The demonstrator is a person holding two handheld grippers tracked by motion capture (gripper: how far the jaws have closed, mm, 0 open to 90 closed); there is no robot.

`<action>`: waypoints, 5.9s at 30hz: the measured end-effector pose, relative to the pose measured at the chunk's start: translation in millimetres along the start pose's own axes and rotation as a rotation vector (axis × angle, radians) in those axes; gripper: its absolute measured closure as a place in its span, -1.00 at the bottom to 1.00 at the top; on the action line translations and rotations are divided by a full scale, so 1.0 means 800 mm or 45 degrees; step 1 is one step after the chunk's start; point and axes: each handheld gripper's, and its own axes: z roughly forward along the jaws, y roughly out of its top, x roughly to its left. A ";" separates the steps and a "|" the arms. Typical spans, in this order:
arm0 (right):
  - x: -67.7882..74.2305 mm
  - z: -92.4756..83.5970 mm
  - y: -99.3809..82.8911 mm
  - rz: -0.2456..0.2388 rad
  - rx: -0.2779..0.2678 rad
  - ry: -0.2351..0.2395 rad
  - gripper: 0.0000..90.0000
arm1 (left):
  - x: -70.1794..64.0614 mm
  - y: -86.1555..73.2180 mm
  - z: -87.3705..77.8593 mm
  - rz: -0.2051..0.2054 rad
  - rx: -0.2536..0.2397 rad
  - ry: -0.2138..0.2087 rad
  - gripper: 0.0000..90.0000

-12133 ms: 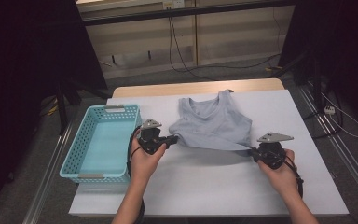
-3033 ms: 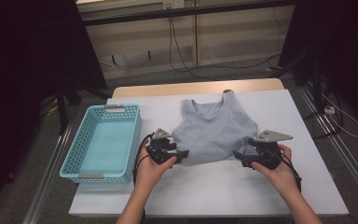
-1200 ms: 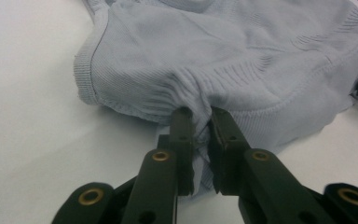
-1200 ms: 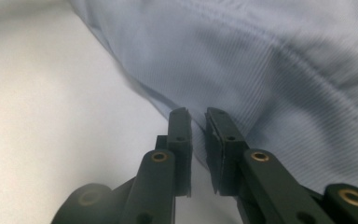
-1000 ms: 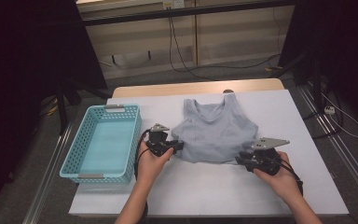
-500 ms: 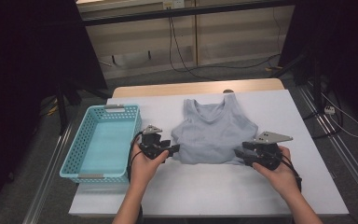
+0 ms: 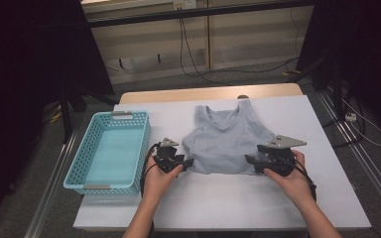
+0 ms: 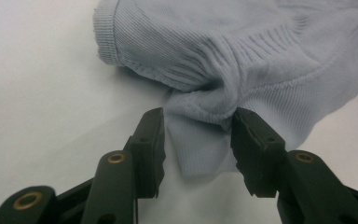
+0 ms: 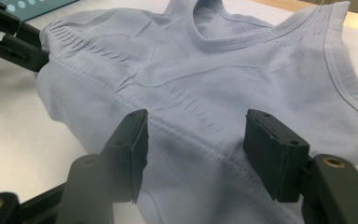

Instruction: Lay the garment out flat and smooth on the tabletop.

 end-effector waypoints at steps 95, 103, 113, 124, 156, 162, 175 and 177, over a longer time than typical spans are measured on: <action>0.006 0.076 0.008 -0.179 0.162 0.003 0.80 | -0.013 -0.017 -0.023 -0.152 0.014 -0.109 0.95; 0.004 0.072 0.008 -0.139 0.168 -0.044 0.32 | -0.015 -0.016 -0.024 -0.136 0.010 -0.094 0.93; -0.008 0.038 0.012 -0.023 0.164 -0.002 -0.14 | -0.014 -0.007 -0.032 -0.131 0.011 -0.093 0.93; -0.032 -0.005 -0.003 0.058 0.100 -0.090 -0.11 | -0.015 0.003 -0.040 -0.140 -0.003 -0.102 0.94; -0.070 -0.034 -0.054 0.259 0.229 -0.117 0.96 | -0.013 0.007 -0.042 -0.133 0.027 -0.090 0.95; -0.067 -0.069 -0.045 0.240 0.173 -0.200 0.97 | -0.021 0.008 -0.047 -0.121 0.030 -0.116 0.95; -0.053 -0.065 -0.042 0.172 0.111 -0.129 0.47 | -0.026 0.000 -0.041 -0.110 0.074 -0.106 0.94; -0.047 -0.062 -0.038 0.152 0.097 -0.110 0.36 | -0.026 0.000 -0.040 -0.109 0.068 -0.097 0.93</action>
